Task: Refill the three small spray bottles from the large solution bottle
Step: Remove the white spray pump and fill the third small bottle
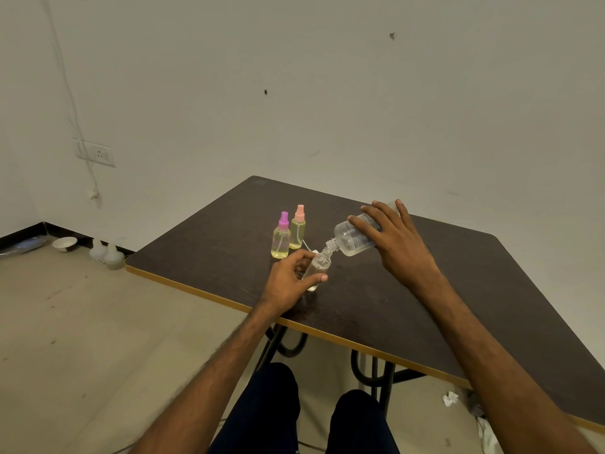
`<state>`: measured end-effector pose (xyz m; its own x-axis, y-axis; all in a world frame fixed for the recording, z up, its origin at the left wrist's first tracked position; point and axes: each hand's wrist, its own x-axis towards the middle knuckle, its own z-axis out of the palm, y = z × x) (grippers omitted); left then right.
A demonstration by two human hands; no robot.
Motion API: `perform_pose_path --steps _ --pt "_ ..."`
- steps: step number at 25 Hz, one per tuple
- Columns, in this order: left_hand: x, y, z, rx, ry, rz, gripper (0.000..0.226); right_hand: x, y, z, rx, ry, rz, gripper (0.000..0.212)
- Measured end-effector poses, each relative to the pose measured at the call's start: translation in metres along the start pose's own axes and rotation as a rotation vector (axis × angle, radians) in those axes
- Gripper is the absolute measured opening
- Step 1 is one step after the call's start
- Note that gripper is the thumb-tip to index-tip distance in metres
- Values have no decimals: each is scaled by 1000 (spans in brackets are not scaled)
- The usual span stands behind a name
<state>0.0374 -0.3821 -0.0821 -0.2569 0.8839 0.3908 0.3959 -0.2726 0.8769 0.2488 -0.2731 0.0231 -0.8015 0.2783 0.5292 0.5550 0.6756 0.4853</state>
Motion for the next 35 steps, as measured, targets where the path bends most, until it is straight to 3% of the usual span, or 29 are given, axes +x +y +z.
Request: perform_pose_path --steps 35 --pt "-1 1 -1 4 -9 7 39 4 2 -4 -36 -24 -30 96"
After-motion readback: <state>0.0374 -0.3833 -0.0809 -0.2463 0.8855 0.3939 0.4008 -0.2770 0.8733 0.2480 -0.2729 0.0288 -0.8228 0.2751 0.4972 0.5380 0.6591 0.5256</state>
